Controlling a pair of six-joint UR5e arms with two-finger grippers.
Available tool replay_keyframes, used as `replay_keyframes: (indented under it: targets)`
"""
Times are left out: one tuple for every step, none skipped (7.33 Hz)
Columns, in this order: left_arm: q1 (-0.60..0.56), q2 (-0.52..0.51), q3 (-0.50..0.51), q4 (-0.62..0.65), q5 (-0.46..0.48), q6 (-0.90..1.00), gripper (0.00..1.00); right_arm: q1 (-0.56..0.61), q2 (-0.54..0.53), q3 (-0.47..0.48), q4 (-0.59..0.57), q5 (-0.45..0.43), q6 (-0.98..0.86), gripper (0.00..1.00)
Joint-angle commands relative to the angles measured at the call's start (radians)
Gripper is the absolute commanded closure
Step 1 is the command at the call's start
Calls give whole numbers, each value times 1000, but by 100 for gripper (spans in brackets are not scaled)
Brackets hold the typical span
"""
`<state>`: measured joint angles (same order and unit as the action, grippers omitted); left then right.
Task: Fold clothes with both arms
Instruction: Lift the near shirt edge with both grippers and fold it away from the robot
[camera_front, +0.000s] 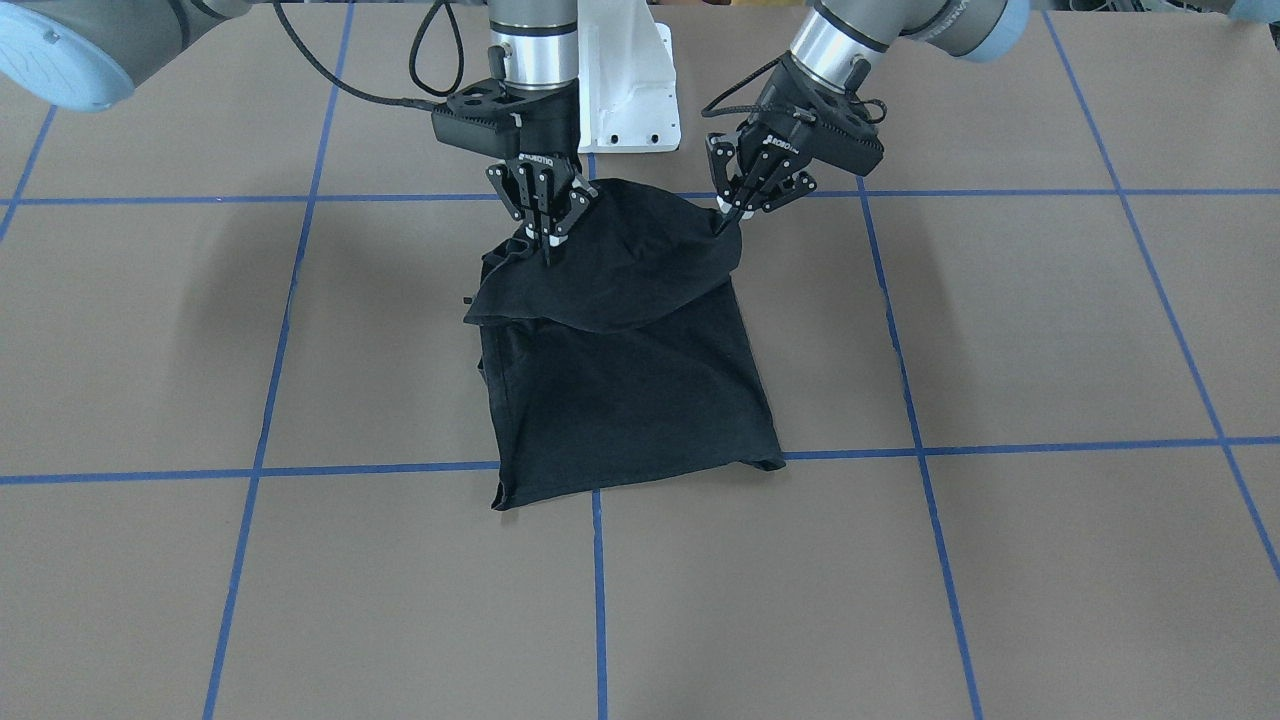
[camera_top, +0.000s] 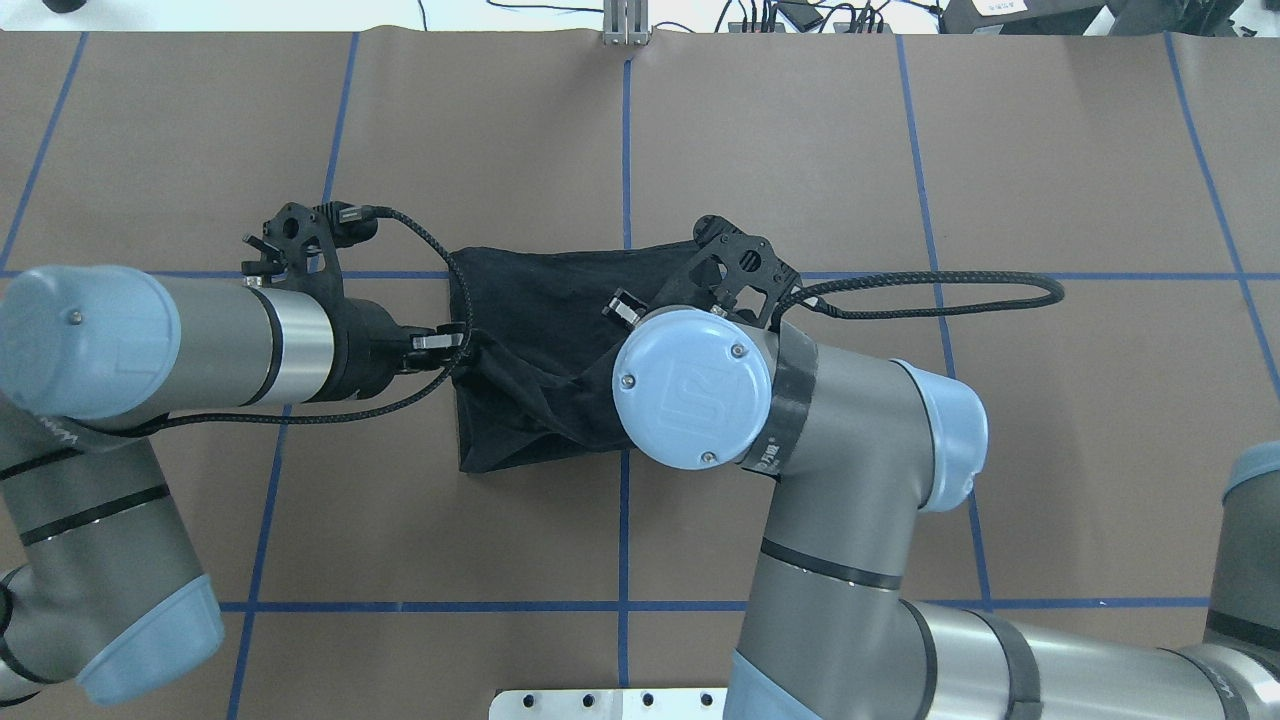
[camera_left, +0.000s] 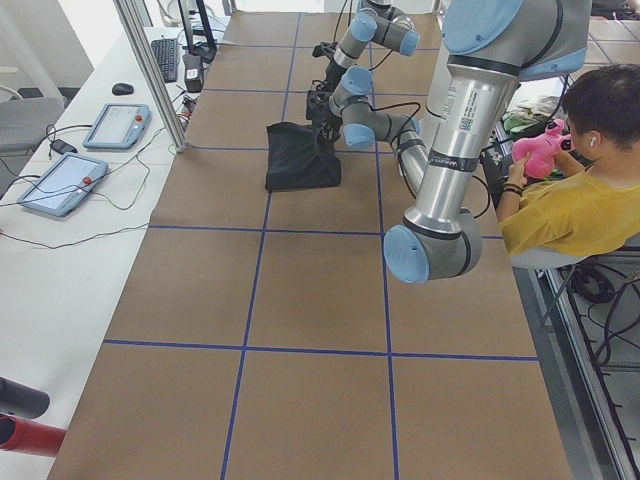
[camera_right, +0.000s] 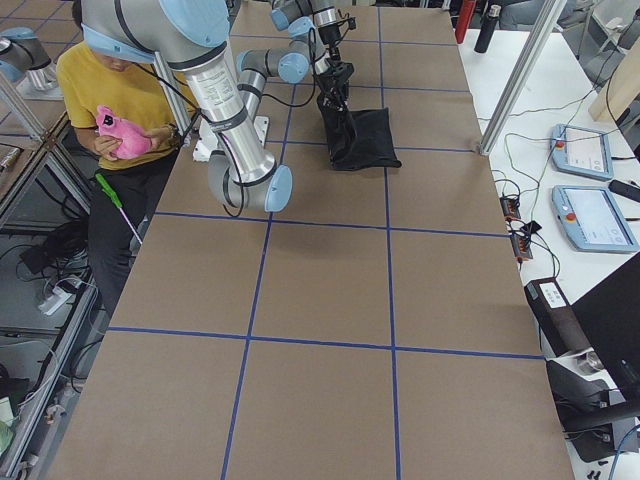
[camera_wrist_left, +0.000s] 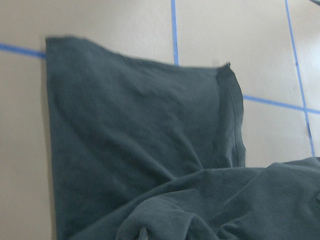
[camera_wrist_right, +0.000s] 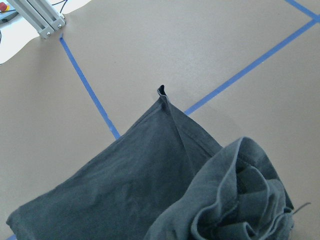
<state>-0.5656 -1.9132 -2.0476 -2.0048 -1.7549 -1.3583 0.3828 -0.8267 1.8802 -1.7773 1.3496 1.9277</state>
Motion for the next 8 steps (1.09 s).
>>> replay_keyframes:
  targets:
    - [-68,-68,111,1,-1,54,100,47,9,-146,149,2,-24,100]
    - [-79,-119,195,-2,0,59,100,57,9,-171,168,2,-36,100]
    - [-88,-153,278,-14,5,60,100,67,14,-187,168,2,-47,100]
    - [-89,-177,331,-15,8,71,100,73,23,-210,170,3,-55,100]
    - [-91,-191,375,-15,9,109,100,83,41,-246,170,9,-59,100]
    - [-92,-204,406,-17,11,111,100,91,63,-291,186,13,-70,100]
    - [-93,-222,443,-17,11,113,100,103,89,-368,249,17,-70,100]
    - [-93,-237,486,-37,26,113,100,117,116,-447,300,19,-70,100]
